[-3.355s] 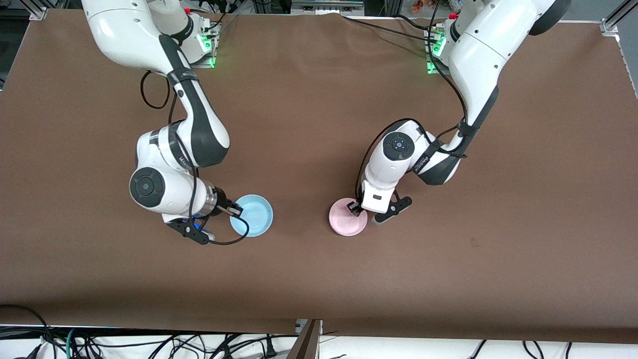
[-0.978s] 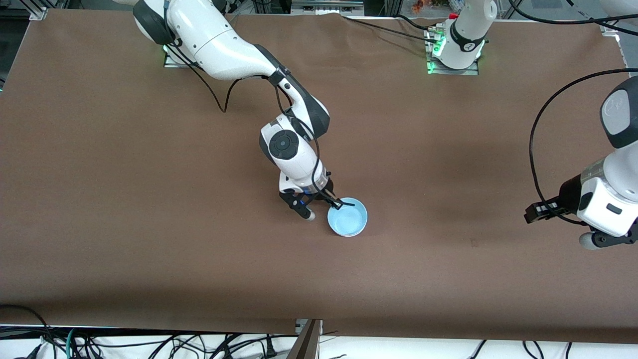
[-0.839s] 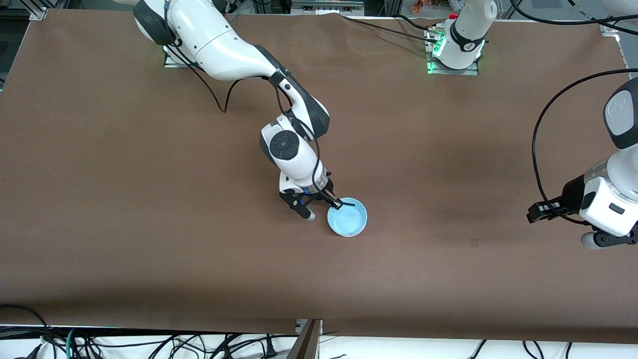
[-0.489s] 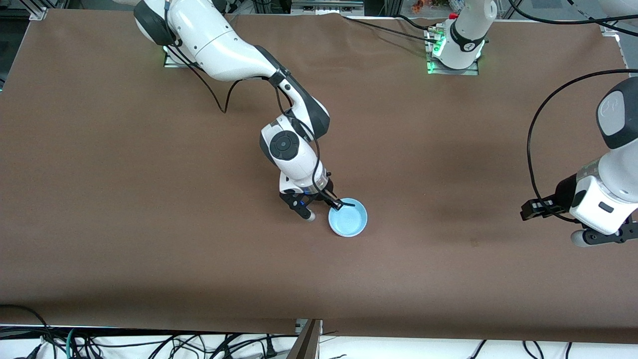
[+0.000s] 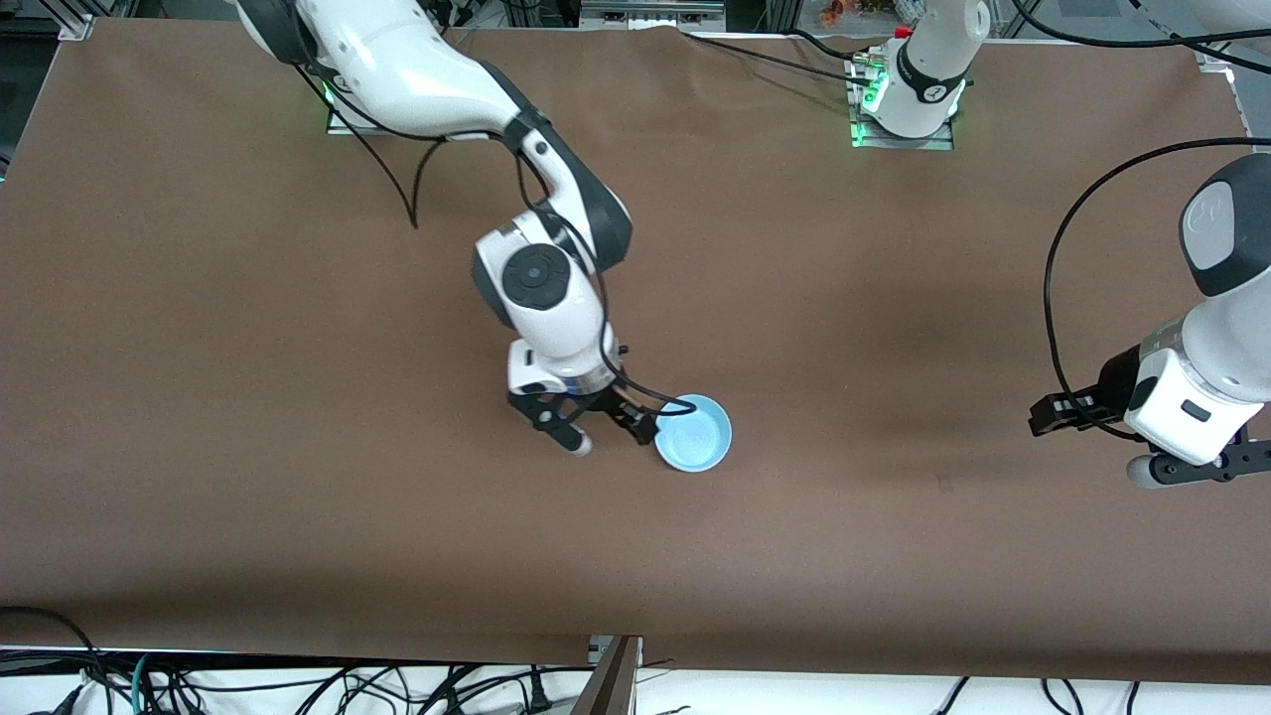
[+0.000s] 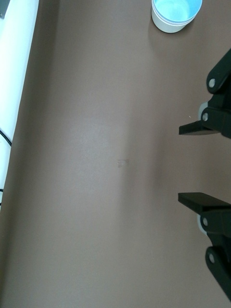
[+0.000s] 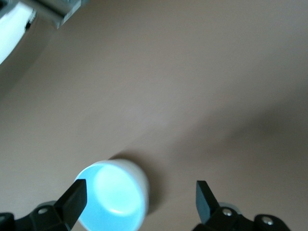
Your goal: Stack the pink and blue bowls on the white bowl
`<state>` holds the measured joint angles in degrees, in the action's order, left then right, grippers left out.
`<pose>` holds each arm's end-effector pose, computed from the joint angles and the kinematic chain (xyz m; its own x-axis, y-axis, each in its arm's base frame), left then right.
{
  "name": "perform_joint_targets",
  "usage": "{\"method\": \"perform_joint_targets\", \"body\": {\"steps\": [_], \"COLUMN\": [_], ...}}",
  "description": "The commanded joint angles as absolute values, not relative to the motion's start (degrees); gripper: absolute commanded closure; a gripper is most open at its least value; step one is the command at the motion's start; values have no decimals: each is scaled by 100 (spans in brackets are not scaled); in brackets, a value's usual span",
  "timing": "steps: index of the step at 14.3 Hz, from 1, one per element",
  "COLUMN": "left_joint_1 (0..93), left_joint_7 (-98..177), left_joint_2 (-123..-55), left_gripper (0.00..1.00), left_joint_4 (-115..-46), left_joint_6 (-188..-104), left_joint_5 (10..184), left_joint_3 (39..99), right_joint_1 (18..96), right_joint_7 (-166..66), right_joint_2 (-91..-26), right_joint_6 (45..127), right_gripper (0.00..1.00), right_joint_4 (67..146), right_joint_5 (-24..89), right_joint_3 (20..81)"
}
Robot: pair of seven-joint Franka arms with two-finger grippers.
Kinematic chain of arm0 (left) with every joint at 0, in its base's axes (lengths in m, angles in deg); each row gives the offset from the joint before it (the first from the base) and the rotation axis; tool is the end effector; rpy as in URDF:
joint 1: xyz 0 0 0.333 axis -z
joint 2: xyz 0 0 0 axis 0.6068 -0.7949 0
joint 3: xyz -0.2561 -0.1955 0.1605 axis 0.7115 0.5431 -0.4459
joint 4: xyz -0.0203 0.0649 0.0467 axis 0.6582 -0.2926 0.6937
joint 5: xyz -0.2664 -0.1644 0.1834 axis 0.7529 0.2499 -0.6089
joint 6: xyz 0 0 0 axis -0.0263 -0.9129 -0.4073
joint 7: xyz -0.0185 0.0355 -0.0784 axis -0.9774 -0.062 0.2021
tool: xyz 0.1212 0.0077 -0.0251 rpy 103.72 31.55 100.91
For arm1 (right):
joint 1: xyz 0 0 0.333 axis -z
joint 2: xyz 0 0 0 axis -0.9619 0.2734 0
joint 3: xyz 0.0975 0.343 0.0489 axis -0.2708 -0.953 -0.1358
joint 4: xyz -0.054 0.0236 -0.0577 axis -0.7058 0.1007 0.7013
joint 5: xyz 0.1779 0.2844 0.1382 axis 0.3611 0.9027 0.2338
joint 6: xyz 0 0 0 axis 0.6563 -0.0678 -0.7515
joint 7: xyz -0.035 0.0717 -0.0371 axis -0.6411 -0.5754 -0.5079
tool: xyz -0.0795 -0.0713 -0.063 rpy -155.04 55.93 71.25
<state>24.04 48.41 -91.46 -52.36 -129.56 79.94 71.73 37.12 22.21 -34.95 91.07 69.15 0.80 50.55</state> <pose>0.6899 -0.0163 0.5259 0.9875 0.1537 0.0346 0.1524 -0.9876 0.0371 0.6590 0.4435 0.3841 0.8082 -0.5848 0.0695 -0.5617 -0.8009 -0.2073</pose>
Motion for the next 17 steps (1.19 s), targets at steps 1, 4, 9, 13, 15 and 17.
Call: {"method": "perform_joint_targets", "body": {"steps": [1, 4, 9, 13, 15, 17], "left_joint_1": [2347, 2347, 2365, 2373, 2373, 2382], "left_joint_7": [4579, 4570, 4570, 4570, 4570, 4570], "left_joint_2": [-8918, -8918, -8927, -8936, -8927, -8936], "left_gripper": [43, 42, 41, 40, 40, 40], "left_joint_4": [-5472, -5481, -5481, -5490, -5490, -5481], "left_joint_6": [-13036, -13045, -13089, -13089, -13089, -13098], "left_joint_5": [8075, 8074, 8074, 8083, 8075, 8075], "left_joint_3": [7155, 7155, 7155, 7155, 7155, 7155], "right_joint_1": [4309, 4828, 5039, 5900, 6496, 6596], "right_joint_7": [991, -512, -2315, -3389, -3635, -3891], "right_joint_2": [-4376, -5290, -6864, -8033, -8123, -8088], "right_joint_6": [7910, 7011, 6017, 6060, 6016, 6007], "right_gripper": [0, 0, 0, 0, 0, 0], "right_joint_4": [7320, 7907, 9138, 10359, 10371, 10239], "right_joint_5": [20, 81, 275, 196, 126, -102], "right_joint_3": [5042, 5112, 5859, 5728, 5177, 5051]}}
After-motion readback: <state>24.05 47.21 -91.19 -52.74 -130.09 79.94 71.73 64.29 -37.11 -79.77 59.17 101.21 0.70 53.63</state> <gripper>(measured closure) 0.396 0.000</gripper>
